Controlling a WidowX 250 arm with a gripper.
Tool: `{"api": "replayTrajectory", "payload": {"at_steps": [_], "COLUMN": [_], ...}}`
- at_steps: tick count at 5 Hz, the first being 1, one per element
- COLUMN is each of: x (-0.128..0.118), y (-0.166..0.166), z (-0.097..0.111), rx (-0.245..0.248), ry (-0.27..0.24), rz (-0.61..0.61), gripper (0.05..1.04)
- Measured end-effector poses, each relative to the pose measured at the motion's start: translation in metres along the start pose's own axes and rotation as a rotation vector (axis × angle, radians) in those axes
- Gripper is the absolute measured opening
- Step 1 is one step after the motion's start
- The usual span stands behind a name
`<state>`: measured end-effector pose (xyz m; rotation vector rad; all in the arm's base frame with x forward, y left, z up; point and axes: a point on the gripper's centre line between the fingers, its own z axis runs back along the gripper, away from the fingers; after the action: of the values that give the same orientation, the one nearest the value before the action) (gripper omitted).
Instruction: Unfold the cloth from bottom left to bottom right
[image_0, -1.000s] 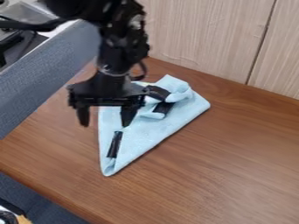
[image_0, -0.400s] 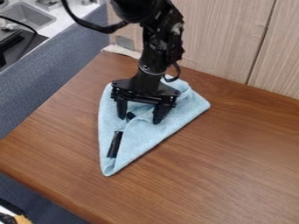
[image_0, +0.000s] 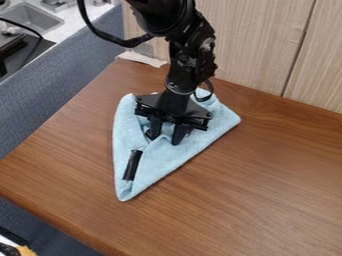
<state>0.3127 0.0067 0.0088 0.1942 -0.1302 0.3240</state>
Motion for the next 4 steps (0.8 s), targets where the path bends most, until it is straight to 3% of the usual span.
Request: {"api": "replayTrajectory", "payload": {"at_steps": [1, 2, 4], "x": [-0.004, -0.003, -0.009], "y": [0.005, 0.012, 0.01], "z": [0.008, 0.022, 0.056], "rx": [-0.001, -0.015, -0.072], "ry": [-0.016, -0.031, -0.049], "rz": [0.016, 0.065, 0.111], "gripper": [0.175, 0.068, 0.055]}}
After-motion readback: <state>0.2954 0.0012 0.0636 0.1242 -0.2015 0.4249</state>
